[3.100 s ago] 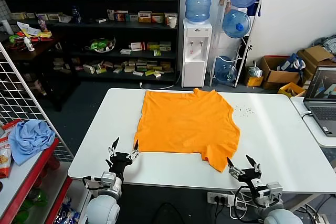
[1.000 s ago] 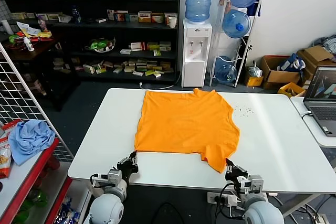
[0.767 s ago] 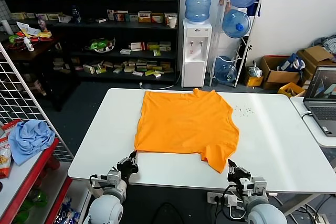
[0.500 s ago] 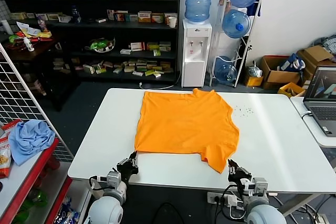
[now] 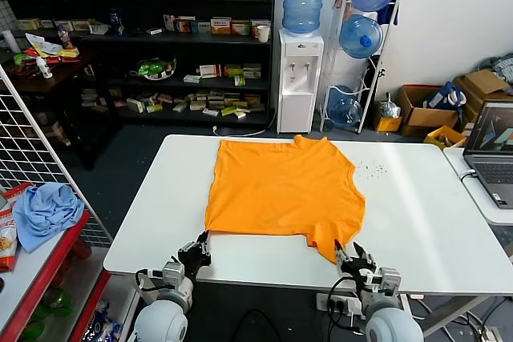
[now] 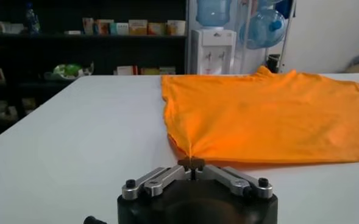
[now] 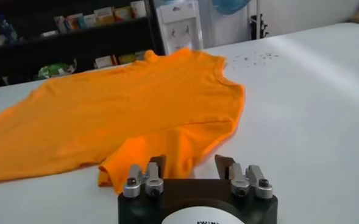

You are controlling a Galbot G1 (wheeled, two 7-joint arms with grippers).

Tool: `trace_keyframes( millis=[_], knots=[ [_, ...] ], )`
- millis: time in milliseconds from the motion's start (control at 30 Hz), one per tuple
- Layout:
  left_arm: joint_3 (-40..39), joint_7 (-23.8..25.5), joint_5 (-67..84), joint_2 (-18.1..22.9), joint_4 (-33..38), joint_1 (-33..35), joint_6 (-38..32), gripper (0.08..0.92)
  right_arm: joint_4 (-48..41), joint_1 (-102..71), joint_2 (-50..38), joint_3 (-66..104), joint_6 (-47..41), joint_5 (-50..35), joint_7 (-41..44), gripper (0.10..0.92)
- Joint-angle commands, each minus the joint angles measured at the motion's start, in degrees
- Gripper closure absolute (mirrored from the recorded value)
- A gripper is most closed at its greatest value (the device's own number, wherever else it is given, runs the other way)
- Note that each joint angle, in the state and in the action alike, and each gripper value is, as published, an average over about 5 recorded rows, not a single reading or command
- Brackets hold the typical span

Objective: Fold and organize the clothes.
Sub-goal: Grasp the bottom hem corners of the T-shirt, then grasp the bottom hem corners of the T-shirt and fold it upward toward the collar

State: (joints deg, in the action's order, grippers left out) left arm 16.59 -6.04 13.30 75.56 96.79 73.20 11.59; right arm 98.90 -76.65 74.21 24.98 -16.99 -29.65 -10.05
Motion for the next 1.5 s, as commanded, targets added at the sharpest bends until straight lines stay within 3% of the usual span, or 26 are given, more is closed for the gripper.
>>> trace_keyframes(
  millis=[33, 300, 400, 1067, 1300, 1500],
  knots=[
    [-0.13, 0.11, 0.03, -0.13, 0.20, 0.21, -0.13, 0.909, -2.03, 1.75, 0.74, -0.26, 0.07, -0.56, -1.11, 0.615],
    [-0.09, 0.12, 0.54, -0.95, 1.43, 1.20, -0.25, 0.909, 2.45, -1.10, -0.63, -0.76, -1.87, 1.02, -1.99, 0.859],
    [0.00, -0.15, 1.01, -1.67, 3.04, 2.15, -0.44, 0.909, 5.97, -3.34, -2.07, -0.34, -2.19, 3.10, -2.07, 0.899],
    [1.80, -0.91, -3.60, -5.60, 13.90, 17.48, -3.09, 0.909, 21.48, -25.89, -10.09, 6.45, -0.84, 13.49, -1.70, 0.901],
    [1.48, -1.16, -5.69, -5.07, 13.03, 13.58, -4.39, 0.909, 19.99, -21.42, -11.07, 5.75, 2.01, 16.56, -0.84, 0.901],
    [0.29, -1.28, -7.29, -3.79, 9.05, 6.45, -4.91, 0.909, 10.62, -10.39, -12.68, 4.45, 8.17, 17.45, 1.30, 0.901]
  ],
)
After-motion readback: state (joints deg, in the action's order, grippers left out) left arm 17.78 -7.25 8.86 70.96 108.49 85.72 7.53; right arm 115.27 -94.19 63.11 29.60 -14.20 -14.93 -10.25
